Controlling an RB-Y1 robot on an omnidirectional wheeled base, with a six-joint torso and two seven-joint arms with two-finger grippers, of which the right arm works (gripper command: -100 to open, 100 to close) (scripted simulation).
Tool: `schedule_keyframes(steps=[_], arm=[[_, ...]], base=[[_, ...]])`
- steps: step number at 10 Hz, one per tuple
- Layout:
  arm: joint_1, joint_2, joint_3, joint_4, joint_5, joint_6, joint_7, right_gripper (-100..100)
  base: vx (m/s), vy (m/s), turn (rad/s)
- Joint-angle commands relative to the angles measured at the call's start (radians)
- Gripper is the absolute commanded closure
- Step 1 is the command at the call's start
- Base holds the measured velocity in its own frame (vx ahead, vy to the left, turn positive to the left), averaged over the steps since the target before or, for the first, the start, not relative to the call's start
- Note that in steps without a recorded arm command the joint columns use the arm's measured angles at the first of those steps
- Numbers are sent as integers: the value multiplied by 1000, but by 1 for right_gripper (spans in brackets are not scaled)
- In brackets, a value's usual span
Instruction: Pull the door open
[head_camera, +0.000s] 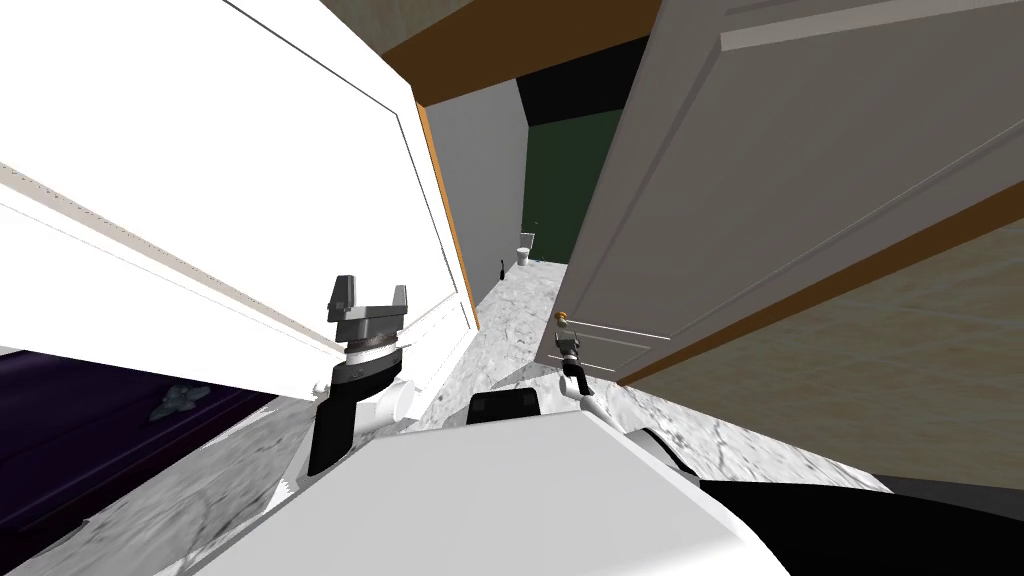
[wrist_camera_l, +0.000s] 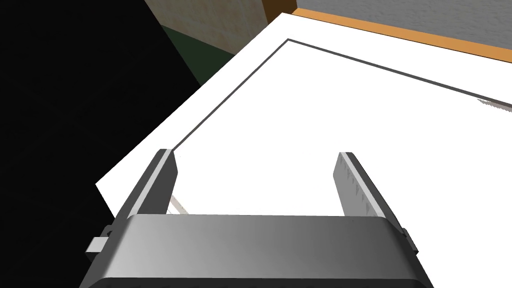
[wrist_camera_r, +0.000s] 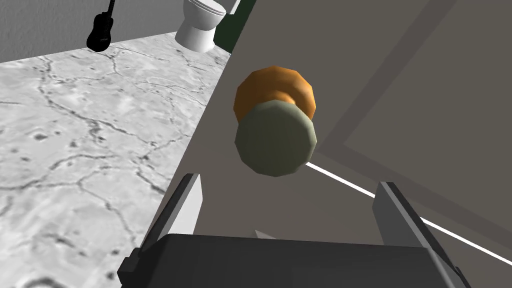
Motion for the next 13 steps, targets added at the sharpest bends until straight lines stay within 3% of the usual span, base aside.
schedule_keyframes(steps=[1,3,13], arm=[[-2,3,4,-1,-8,1,-30,-100],[-6,13,16,-9,-38,8,-95,-100],[-18,38,46,-30,-113,26,-324,-100]], base=[[-44,-14,15],[-67,-18,29],[-59,-9,19]])
